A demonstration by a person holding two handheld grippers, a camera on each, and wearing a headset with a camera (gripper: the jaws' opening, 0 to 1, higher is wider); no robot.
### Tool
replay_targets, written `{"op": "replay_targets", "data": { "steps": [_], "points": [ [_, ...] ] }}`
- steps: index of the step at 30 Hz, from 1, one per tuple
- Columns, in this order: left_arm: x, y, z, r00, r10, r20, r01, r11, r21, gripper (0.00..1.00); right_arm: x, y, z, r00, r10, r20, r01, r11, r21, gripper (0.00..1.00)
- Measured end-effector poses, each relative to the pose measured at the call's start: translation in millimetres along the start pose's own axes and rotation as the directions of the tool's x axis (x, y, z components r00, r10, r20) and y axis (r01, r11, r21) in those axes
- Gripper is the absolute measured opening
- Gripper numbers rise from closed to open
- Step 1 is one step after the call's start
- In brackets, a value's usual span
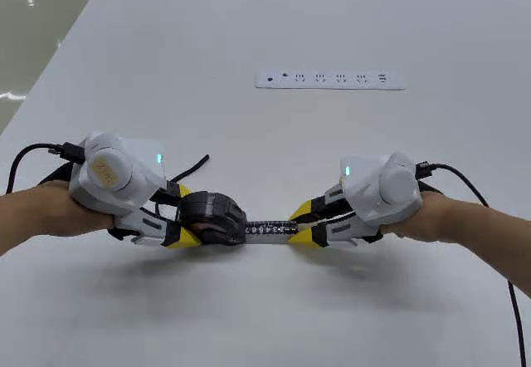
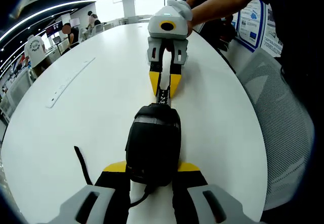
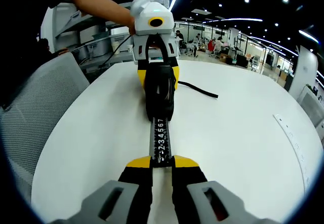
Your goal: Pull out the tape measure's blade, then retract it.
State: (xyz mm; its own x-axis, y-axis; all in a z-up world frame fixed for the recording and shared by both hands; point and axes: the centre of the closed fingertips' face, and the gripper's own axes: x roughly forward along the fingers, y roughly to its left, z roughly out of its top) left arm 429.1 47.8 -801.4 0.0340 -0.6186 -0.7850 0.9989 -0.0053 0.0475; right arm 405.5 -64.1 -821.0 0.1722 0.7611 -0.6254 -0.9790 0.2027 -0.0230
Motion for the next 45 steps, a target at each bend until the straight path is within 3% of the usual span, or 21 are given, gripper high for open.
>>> {"op": "replay_targets", "data": {
  "steps": [20, 45],
  "points": [
    [0.4, 0.5, -0.3, 1.0000, 0.003, 0.002, -0.003, 1.000, -0.004, 0.29, -38.4, -2.5, -29.4, 0.9997, -0.017, -0.018, 0.017, 1.000, 0.023, 0.12],
    [1.0, 0.6, 0.3, 1.0000, -0.002, 0.001, 0.002, 1.000, -0.007, 0.29, -92.0, -3.9, -71.9, 0.9951, -0.061, -0.078, 0.066, 0.996, 0.061, 0.12]
  ]
}}
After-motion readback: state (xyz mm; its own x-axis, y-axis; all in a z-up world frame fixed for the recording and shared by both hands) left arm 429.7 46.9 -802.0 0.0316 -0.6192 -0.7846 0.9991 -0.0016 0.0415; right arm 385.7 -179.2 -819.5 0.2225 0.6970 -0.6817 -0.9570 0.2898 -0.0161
